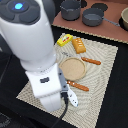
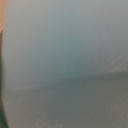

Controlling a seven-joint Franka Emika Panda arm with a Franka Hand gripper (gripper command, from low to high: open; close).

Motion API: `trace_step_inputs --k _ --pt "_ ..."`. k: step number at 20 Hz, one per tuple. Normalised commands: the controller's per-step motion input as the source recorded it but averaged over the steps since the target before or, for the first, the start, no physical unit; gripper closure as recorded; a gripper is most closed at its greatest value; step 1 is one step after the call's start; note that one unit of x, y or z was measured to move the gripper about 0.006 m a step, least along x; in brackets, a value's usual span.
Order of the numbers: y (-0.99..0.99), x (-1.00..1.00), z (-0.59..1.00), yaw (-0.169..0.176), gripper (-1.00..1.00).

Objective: Interact with the objects in diverse but meaningful ways.

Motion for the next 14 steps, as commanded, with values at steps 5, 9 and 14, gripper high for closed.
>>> trace_step_inputs --k 5,9,14 --pt "0.8 0.57 0.48 0.004 1.0" --pt "0.87 0.56 0.42 0.002 1.0" --pt "0.9 0.52 0.36 0.003 1.0"
